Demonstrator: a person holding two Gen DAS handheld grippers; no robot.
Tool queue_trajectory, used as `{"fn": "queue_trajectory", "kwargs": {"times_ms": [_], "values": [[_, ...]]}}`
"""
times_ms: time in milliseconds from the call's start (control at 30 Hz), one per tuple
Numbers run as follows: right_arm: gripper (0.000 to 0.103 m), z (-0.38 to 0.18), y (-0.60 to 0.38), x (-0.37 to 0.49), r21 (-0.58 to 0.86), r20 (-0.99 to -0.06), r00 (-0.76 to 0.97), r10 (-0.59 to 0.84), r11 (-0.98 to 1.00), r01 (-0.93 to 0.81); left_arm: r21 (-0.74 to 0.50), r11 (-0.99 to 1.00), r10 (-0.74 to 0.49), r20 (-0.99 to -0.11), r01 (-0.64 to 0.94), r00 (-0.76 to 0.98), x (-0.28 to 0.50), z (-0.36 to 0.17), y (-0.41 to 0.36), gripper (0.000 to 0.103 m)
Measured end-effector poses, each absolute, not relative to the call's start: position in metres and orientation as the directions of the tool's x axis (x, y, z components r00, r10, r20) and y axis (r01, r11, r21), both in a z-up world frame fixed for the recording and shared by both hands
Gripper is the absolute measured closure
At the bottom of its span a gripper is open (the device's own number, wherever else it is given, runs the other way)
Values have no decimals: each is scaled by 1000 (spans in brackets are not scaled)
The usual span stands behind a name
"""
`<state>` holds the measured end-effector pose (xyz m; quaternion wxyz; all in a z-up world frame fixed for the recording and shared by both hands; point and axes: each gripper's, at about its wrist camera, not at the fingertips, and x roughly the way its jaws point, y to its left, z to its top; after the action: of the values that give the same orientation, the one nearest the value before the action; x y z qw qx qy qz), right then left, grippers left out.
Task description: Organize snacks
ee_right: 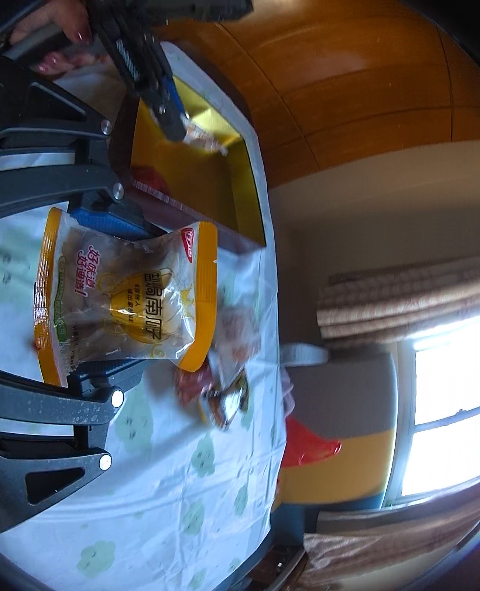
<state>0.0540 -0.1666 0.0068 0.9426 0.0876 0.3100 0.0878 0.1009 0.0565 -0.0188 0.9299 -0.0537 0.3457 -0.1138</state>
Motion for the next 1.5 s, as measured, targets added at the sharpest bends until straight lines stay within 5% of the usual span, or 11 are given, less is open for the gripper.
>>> {"fn": "queue_trajectory", "kwargs": {"times_ms": [867, 1133, 1500], "values": [[47, 16, -47, 111, 257, -591, 690, 419, 908, -331, -15, 999, 20, -745, -46, 667, 131, -58, 126, 60], [47, 4, -35, 119, 243, -620, 664, 418, 907, -344, -208, 972, -69, -689, -105, 722, 119, -34, 146, 59], [47, -12, -17, 138, 255, -660, 615, 431, 899, -357, -276, 942, -29, -631, -190, 775, 97, -19, 160, 59]]}}
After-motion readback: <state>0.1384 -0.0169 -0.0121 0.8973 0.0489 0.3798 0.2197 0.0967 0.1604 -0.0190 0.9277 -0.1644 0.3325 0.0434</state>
